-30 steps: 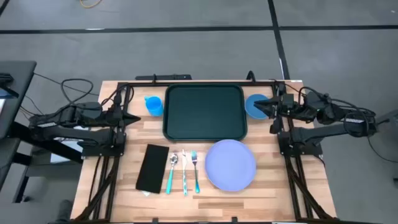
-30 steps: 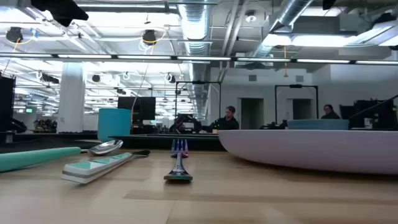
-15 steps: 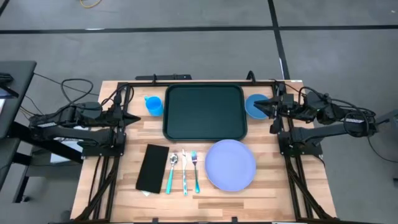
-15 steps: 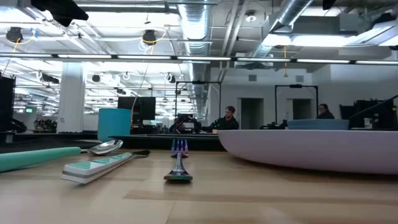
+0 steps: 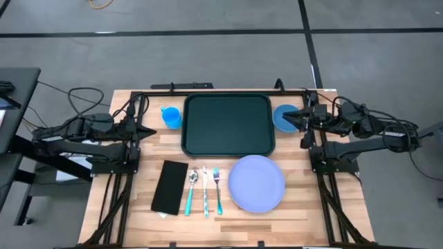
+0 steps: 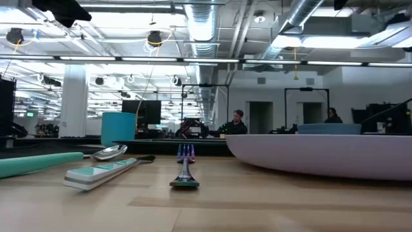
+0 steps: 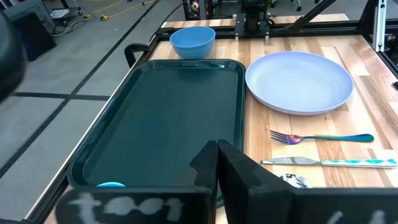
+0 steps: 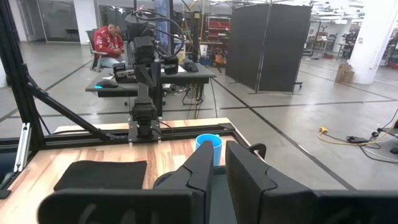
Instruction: Set up tray
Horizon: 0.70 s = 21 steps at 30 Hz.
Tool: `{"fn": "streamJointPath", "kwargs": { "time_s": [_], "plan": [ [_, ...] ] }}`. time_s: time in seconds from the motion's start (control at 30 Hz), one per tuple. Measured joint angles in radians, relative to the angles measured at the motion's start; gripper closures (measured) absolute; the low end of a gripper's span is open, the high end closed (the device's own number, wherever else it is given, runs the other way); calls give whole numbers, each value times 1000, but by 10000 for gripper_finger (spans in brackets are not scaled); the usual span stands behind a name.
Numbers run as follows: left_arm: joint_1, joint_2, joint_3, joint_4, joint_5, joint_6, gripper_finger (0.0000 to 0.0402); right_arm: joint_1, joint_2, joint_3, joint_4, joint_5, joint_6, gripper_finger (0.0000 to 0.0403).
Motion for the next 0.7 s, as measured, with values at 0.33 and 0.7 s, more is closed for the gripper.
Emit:
{"fn": "streamJointPath", "kwargs": {
  "time_s": [0.33,0.7],
  "plan": [
    [0,0,0,0,0,0,401,0,0,0,0,0,0,365],
    [0,0,0,1,1,-33,401,0,0,0,0,0,0,365]
  ]
}}
